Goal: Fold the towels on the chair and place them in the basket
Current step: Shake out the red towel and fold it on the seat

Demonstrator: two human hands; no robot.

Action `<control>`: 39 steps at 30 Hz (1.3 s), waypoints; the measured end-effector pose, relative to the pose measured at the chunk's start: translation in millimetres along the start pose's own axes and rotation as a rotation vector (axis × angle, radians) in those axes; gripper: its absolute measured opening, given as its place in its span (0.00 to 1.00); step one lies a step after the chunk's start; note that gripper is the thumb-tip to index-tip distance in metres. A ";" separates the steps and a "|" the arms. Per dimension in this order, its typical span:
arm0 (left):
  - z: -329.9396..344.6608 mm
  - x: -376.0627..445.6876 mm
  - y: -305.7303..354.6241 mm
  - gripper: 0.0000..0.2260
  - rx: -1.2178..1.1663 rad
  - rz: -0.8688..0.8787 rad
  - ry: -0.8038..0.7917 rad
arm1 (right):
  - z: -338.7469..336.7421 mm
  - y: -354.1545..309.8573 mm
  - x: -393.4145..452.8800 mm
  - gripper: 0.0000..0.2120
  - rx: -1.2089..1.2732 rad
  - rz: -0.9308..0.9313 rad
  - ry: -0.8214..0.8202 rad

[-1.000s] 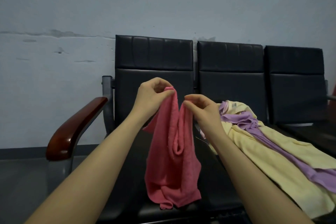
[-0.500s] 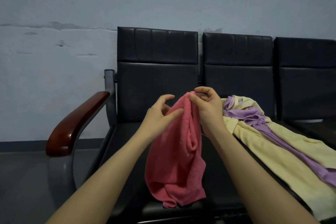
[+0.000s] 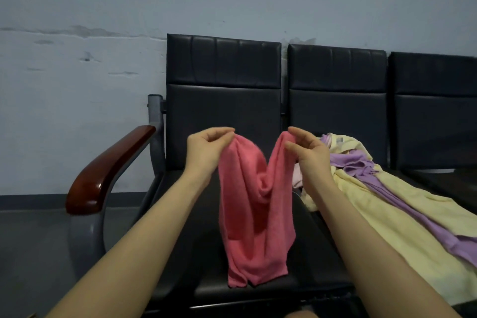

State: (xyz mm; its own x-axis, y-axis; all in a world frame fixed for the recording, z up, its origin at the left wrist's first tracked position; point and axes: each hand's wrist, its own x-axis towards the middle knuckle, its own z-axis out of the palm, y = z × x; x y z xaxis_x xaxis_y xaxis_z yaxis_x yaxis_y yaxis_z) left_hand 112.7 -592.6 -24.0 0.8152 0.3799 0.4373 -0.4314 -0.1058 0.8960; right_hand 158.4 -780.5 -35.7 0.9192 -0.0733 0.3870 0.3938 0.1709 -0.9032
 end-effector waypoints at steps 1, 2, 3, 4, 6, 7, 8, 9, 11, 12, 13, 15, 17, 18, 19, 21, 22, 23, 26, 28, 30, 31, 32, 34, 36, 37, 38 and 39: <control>-1.8 6.5 5.1 0.08 -0.013 0.000 0.021 | -3.0 -5.2 2.4 0.17 -0.006 -0.023 0.004; -3.6 13.7 10.3 0.09 -0.023 0.003 0.033 | -5.3 -12.0 4.8 0.18 -0.006 -0.048 0.014; -5.4 20.3 16.5 0.11 -0.029 0.006 0.038 | -6.8 -19.2 7.7 0.19 -0.002 -0.070 0.031; -7.1 27.1 22.3 0.12 -0.030 0.013 0.040 | -7.6 -26.9 10.7 0.19 0.011 -0.093 0.051; -10.7 40.9 33.9 0.17 -0.029 0.042 0.045 | -8.4 -42.2 16.6 0.20 0.047 -0.136 0.090; -12.6 47.9 39.2 0.20 -0.025 0.062 0.041 | -8.4 -50.1 18.4 0.20 0.068 -0.153 0.107; -14.4 54.1 44.7 0.23 -0.009 0.081 0.033 | -8.5 -57.6 19.8 0.20 0.091 -0.165 0.124; -16.1 59.4 50.3 0.26 0.017 0.101 0.024 | -8.6 -64.9 20.9 0.20 0.114 -0.176 0.142; -20.6 68.9 61.2 0.30 0.064 0.152 0.001 | -8.8 -78.1 22.6 0.21 0.147 -0.209 0.177; -23.2 73.1 66.5 0.32 0.099 0.182 -0.008 | -8.7 -84.2 23.3 0.21 0.161 -0.227 0.192; -26.3 76.8 71.6 0.32 0.149 0.207 -0.014 | -8.5 -89.7 23.9 0.21 0.180 -0.239 0.205; -31.6 81.6 79.9 0.32 0.251 0.219 -0.005 | -8.2 -98.0 25.0 0.19 0.245 -0.237 0.234; -35.1 83.2 85.0 0.29 0.302 0.215 0.021 | -9.0 -101.8 25.3 0.16 0.315 -0.215 0.280; -35.9 82.1 86.9 0.27 0.321 0.217 0.038 | -9.6 -102.1 25.3 0.14 0.338 -0.203 0.313; -35.9 80.3 87.6 0.24 0.339 0.222 0.056 | -10.6 -101.2 25.1 0.12 0.339 -0.201 0.347; -34.8 76.4 86.6 0.17 0.357 0.238 0.092 | -11.9 -97.8 22.8 0.12 0.274 -0.224 0.393; -34.2 74.8 85.0 0.14 0.356 0.243 0.110 | -11.9 -96.1 21.1 0.13 0.246 -0.236 0.402; -34.2 73.8 83.1 0.12 0.352 0.250 0.130 | -12.2 -94.3 19.8 0.14 0.238 -0.246 0.403; -35.8 71.5 77.9 0.12 0.359 0.252 0.199 | -15.8 -89.5 16.8 0.15 0.229 -0.265 0.416; -38.3 69.4 74.3 0.15 0.386 0.237 0.230 | -21.0 -86.2 16.8 0.17 0.180 -0.277 0.431; -41.4 67.3 70.0 0.17 0.426 0.225 0.228 | -26.7 -81.4 17.5 0.19 0.093 -0.289 0.425; -43.4 66.5 67.2 0.18 0.456 0.218 0.225 | -29.4 -78.2 17.8 0.19 0.046 -0.291 0.410; -45.7 66.5 63.5 0.19 0.498 0.212 0.222 | -32.2 -74.4 18.2 0.20 -0.005 -0.290 0.390; -50.9 66.4 53.4 0.20 0.592 0.193 0.218 | -38.0 -65.4 18.4 0.21 -0.125 -0.271 0.342; -56.0 65.0 41.9 0.20 0.678 0.177 0.222 | -43.4 -53.6 19.1 0.22 -0.286 -0.258 0.306; -58.7 64.5 35.6 0.19 0.713 0.176 0.227 | -45.2 -47.5 19.4 0.21 -0.366 -0.257 0.296; -60.6 62.8 30.9 0.18 0.738 0.178 0.237 | -46.9 -40.8 20.5 0.19 -0.430 -0.255 0.294; -62.4 61.2 26.3 0.16 0.754 0.177 0.246 | -48.0 -35.2 21.0 0.17 -0.471 -0.252 0.297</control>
State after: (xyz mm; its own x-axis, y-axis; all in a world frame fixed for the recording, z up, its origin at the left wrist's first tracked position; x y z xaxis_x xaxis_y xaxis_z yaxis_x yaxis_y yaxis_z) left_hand 127.1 -514.8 21.5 0.6134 0.4808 0.6266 -0.0980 -0.7409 0.6644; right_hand 163.8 -835.2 -4.6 0.7317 -0.3374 0.5923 0.4947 -0.3349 -0.8019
